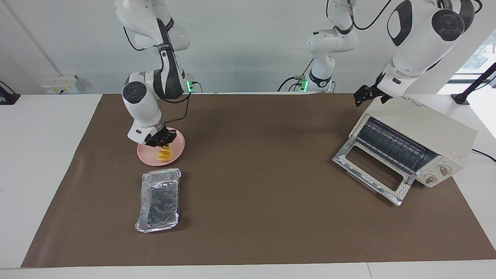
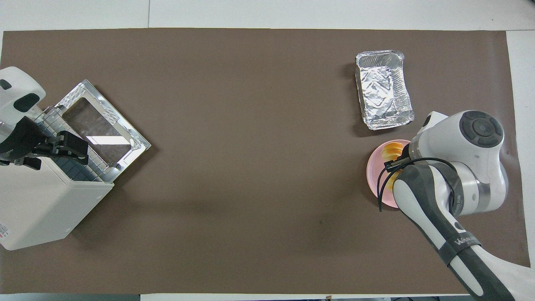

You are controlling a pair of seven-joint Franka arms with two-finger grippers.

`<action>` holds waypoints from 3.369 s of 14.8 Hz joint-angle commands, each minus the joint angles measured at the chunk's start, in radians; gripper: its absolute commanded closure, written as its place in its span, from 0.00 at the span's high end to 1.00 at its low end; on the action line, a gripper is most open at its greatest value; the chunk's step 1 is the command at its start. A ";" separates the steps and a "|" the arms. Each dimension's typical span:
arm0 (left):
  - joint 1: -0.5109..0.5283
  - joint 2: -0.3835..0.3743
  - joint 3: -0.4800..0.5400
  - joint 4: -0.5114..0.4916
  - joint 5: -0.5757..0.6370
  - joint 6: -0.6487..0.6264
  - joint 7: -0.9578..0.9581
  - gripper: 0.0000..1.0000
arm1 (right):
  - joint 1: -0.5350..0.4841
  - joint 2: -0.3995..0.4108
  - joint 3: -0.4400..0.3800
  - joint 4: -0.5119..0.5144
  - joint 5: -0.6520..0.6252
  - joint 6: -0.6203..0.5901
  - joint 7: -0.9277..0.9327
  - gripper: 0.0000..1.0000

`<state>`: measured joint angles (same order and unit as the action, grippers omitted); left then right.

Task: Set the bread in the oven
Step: 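Carry the bread with the right gripper over the foil tray, then lower the bread into the foil tray and open the right gripper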

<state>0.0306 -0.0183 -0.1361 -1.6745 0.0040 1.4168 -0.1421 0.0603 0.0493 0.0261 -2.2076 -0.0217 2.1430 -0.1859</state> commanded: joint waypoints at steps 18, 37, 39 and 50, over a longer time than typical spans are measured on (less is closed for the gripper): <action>0.008 -0.012 -0.002 -0.001 -0.019 -0.001 0.007 1.00 | 0.010 0.624 0.000 0.956 -0.020 -0.164 -0.044 0.00; 0.008 -0.012 -0.002 -0.001 -0.019 -0.001 0.007 1.00 | -0.048 0.569 -0.003 0.876 -0.018 -0.158 -0.070 1.00; 0.008 -0.012 -0.002 -0.001 -0.019 -0.001 0.007 1.00 | -0.054 0.572 -0.006 0.862 -0.021 -0.088 -0.112 1.00; 0.008 -0.012 -0.002 -0.001 -0.019 -0.001 0.007 1.00 | -0.066 0.546 -0.012 0.686 -0.053 0.090 -0.118 0.33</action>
<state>0.0307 -0.0183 -0.1361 -1.6745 0.0040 1.4168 -0.1421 0.0040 0.6306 0.0064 -1.4588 -0.0645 2.1916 -0.2881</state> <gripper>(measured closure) 0.000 0.229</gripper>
